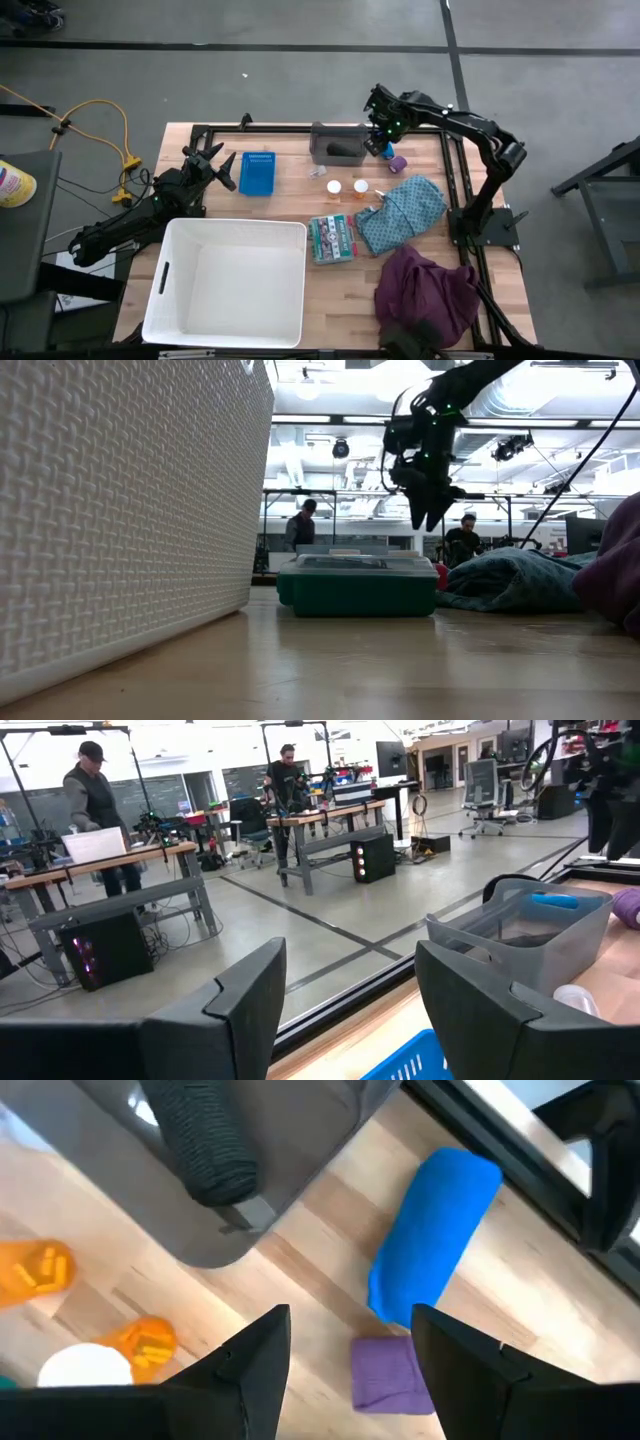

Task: Pick & place medical supplies in basket/bin
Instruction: Put the purple bandage into the black bin

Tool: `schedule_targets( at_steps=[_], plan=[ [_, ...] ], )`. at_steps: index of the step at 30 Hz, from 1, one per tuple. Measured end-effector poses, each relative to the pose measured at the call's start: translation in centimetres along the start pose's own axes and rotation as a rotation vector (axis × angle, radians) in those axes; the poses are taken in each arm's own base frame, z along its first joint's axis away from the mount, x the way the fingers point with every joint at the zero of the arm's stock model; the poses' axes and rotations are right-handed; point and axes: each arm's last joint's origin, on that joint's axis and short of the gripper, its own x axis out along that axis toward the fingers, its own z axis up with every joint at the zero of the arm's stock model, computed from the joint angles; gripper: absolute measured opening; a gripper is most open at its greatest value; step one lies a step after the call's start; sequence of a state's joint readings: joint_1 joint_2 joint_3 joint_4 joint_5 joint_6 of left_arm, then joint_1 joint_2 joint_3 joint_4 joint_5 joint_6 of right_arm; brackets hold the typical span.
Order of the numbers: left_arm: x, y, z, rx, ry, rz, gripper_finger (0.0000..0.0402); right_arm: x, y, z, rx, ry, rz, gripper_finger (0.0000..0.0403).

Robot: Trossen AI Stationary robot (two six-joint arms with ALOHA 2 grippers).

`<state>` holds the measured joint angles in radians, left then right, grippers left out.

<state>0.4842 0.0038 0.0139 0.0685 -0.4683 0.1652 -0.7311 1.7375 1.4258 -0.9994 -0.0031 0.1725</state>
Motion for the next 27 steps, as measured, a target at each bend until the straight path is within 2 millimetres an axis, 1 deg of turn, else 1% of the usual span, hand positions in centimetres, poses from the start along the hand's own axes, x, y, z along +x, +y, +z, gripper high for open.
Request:
schedule_targets(
  at_steps=[6,10,17,27],
  plan=[
    [0.0,0.0,0.0,0.000,0.000,0.000,0.0216,-0.6,-0.6,-0.9,0.035,0.064,-0.054,0.0197],
    [0.0,0.0,0.0,0.000,0.000,0.000,0.0216,-0.3,-0.8,-1.8,0.049,0.087,-0.103,0.0197],
    [0.0,0.0,0.0,0.000,0.000,0.000,0.0216,0.6,-1.2,-4.3,0.096,0.092,-0.099,0.0197],
    [0.0,0.0,0.0,0.000,0.000,0.000,0.0216,1.3,-1.7,-7.6,0.105,0.020,-0.044,0.0197]
  ],
)
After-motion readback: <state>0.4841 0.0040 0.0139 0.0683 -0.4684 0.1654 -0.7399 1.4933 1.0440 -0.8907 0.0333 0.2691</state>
